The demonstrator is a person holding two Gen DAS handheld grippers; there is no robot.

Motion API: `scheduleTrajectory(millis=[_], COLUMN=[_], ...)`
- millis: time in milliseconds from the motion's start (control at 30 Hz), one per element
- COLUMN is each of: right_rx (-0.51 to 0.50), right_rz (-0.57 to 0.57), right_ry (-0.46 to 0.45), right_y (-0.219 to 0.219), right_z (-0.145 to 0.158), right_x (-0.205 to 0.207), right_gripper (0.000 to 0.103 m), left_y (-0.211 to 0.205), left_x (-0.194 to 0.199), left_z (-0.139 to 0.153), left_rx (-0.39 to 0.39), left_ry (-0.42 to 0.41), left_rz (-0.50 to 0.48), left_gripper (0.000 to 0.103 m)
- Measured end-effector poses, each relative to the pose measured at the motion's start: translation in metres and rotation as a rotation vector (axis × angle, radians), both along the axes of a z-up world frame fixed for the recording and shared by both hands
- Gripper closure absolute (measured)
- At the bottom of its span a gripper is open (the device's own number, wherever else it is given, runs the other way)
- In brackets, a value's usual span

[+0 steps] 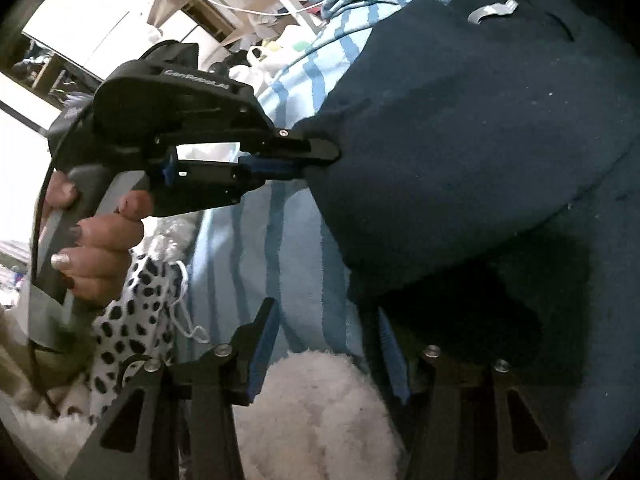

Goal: Fold clothes

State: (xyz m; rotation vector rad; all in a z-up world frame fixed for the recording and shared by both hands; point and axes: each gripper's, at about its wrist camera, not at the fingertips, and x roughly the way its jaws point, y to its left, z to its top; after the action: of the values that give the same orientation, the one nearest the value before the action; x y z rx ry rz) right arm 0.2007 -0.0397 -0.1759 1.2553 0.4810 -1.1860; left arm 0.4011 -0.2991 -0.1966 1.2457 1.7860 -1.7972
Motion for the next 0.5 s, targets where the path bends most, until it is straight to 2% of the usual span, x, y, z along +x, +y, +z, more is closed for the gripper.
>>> scheduleTrajectory(millis=[33, 133, 167, 200, 233, 333, 400, 500], right_rx=[0.006, 0.052, 0.073, 0.094, 0.112, 0.142, 0.16, 0.097], right_rz=[-0.023, -0.096, -0.115, -0.134, -0.137, -0.122, -0.113, -0.088], right_ry=[0.002, 0.012, 0.009, 0.007, 0.005, -0.054, -0.061, -0.079], right_y=[-0.001, -0.007, -0.008, -0.009, -0.009, 0.0, 0.008, 0.018], right_z=[-0.001, -0.005, -0.006, -0.008, -0.009, -0.012, -0.012, 0.009], right_x=[-0.001, -0.008, -0.012, -0.015, -0.019, -0.029, -0.031, -0.033], right_gripper=[0.049, 0.061, 0.069, 0.083, 0.09, 0.092, 0.094, 0.092], left_y=[-0.001, 0.001, 0.001, 0.002, 0.002, -0.001, -0.004, -0.004], left_x=[0.0, -0.005, -0.008, -0.011, -0.013, -0.016, -0.016, -0.014], left_z=[-0.001, 0.003, 0.004, 0.005, 0.007, 0.004, 0.001, 0.0], left_rx=[-0.001, -0.044, -0.062, -0.08, -0.099, -0.094, -0.082, -0.084], left_ry=[-0.004, -0.018, -0.026, -0.034, -0.043, -0.049, -0.044, -0.033], left_rz=[-0.001, -0.035, -0.05, -0.066, -0.081, -0.092, -0.091, -0.089], left_gripper=[0.094, 0.094, 0.094, 0.094, 0.094, 0.094, 0.094, 0.094])
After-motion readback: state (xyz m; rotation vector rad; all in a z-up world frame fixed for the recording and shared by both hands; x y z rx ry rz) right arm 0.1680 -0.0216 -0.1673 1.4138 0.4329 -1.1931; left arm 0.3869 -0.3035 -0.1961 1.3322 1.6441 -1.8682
